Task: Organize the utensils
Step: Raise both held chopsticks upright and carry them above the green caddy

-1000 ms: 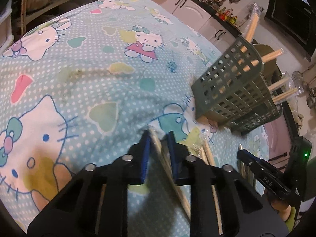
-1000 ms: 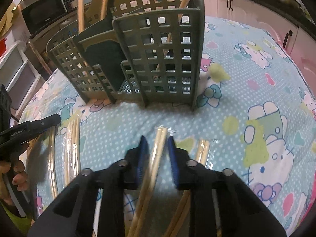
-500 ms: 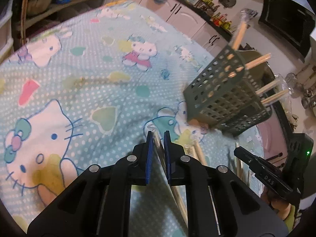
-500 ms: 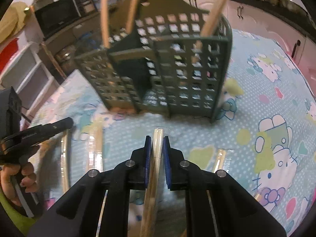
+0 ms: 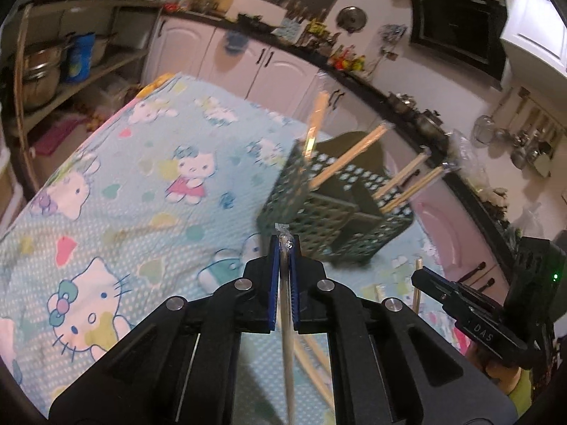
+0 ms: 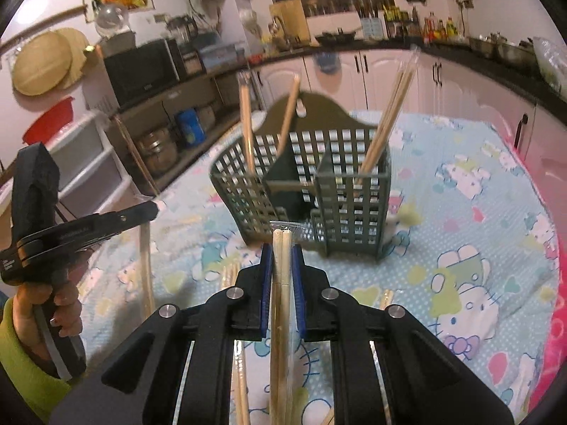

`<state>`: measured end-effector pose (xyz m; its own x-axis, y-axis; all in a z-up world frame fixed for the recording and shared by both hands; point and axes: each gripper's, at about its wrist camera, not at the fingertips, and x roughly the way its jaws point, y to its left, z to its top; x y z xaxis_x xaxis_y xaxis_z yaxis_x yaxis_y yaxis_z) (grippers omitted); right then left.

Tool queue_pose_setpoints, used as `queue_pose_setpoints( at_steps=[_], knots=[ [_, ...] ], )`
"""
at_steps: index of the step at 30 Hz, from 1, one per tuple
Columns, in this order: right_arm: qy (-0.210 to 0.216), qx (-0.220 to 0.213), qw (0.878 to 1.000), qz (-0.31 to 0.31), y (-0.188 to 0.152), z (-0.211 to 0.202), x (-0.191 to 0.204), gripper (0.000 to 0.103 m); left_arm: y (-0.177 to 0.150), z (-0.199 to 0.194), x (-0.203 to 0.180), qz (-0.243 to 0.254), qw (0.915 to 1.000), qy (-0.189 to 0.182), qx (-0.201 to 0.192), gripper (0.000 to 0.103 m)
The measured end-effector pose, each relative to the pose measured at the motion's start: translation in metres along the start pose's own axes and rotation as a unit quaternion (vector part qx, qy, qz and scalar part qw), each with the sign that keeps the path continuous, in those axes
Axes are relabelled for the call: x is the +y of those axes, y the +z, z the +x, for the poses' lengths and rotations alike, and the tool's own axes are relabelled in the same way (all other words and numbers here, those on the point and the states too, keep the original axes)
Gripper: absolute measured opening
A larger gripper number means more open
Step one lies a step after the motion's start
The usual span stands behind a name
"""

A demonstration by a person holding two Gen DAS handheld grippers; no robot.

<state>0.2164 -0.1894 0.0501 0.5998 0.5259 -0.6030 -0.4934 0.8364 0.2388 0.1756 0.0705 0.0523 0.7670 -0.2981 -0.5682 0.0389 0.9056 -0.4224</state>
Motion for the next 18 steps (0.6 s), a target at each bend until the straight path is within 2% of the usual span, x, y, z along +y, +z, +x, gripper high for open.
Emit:
queue_pose_setpoints(
  at_steps=[18],
  knots=[
    [0.006,-0.081,0.997,-0.005,0.01,-0.057,-0.007,0.011,0.028,-0.015,-0.06,0.063,0.9968,-0.038,-0.03,0.001]
  ],
)
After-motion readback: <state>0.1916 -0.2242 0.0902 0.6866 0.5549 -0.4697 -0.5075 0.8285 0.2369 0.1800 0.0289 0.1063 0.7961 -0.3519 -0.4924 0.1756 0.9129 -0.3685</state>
